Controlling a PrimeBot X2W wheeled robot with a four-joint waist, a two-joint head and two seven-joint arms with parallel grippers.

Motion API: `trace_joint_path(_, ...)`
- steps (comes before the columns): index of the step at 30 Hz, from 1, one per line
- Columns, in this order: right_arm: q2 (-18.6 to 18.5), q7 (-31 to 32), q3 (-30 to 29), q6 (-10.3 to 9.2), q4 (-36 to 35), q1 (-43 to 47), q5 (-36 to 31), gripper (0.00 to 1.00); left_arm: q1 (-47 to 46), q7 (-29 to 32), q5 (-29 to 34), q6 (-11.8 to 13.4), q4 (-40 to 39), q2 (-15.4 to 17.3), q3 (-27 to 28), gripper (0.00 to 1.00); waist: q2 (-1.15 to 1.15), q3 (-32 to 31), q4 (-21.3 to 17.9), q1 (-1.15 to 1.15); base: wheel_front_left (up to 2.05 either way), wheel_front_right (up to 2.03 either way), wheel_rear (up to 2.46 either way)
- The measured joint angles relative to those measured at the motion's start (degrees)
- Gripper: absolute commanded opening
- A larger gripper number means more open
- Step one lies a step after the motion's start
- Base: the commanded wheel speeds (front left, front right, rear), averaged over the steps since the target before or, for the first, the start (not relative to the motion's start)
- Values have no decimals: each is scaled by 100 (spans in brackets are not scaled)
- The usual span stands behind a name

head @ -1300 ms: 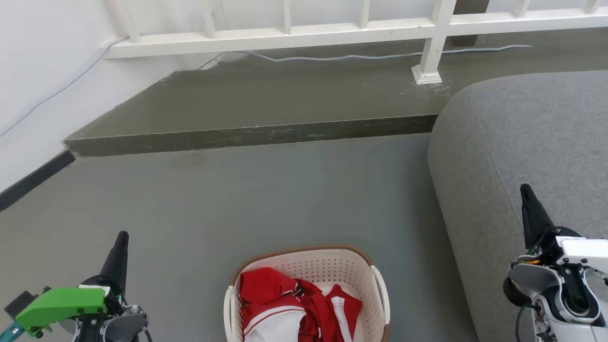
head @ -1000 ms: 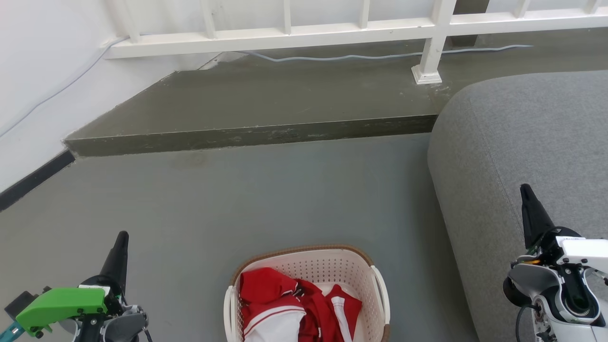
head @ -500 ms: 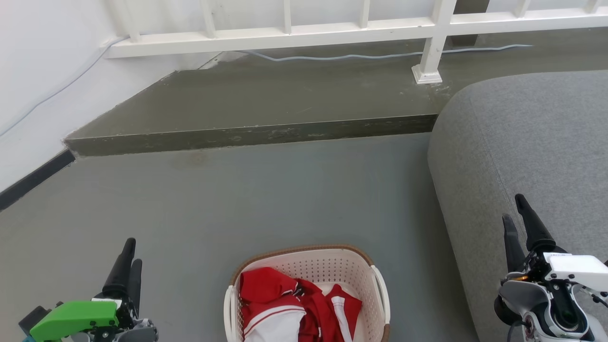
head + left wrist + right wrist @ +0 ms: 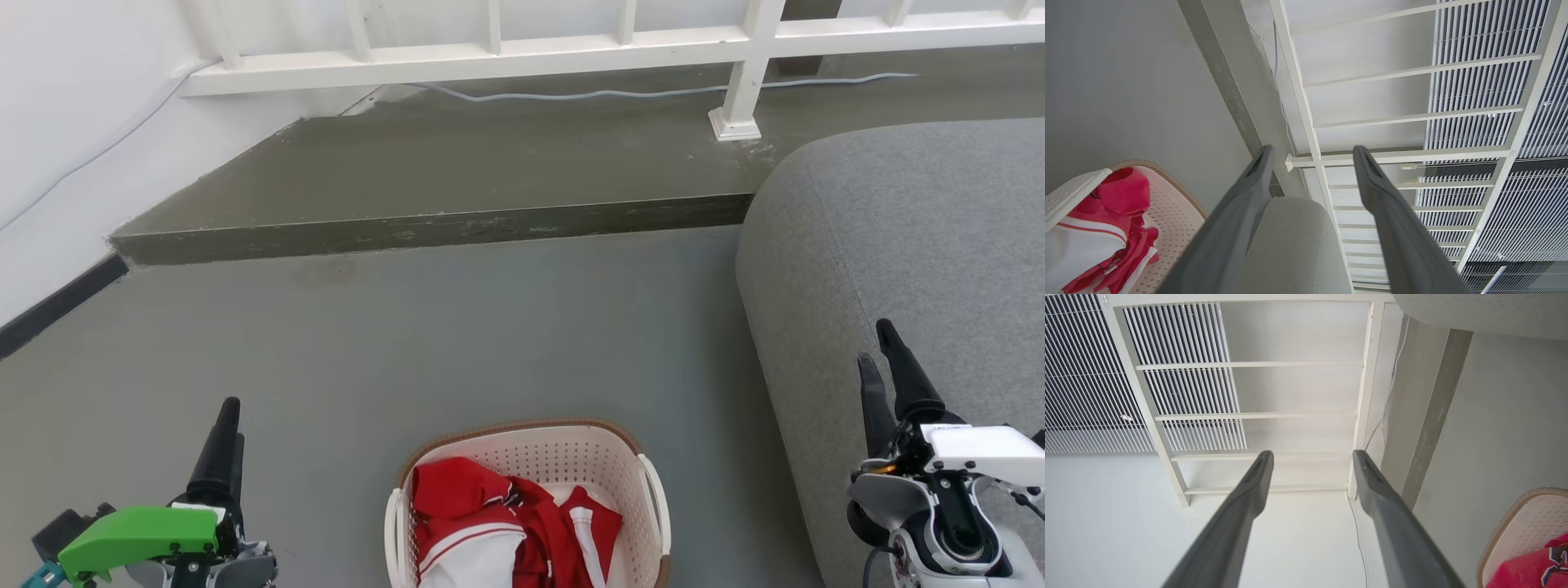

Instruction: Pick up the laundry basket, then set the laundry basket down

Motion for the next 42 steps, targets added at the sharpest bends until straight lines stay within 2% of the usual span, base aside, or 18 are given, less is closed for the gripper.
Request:
trace_joint_path(7,-140,-163,264,0,-86,-15,-396,100,-5,-175,402,0,-80,107,-192,100,0,21,2,0,0,0,0)
trace_joint_path(22,-528,-560,971,1,-111,-124,-1611,100,-13,-483,1805,0,-66,342,-560,100,0,57,12,0,0,0,0)
trace_joint_path(32,-722,-758,1263,-7,7,-237,-2541,100,-75,-677,2819,162,-102,424,-660,100,0,67,20,0,0,0,0)
trace_joint_path(42,-858,-959,1571,-258,60,-420,-3628,100,-98,-878,3668,313,-190,394,-712,100,0,94,25,0,0,0,0)
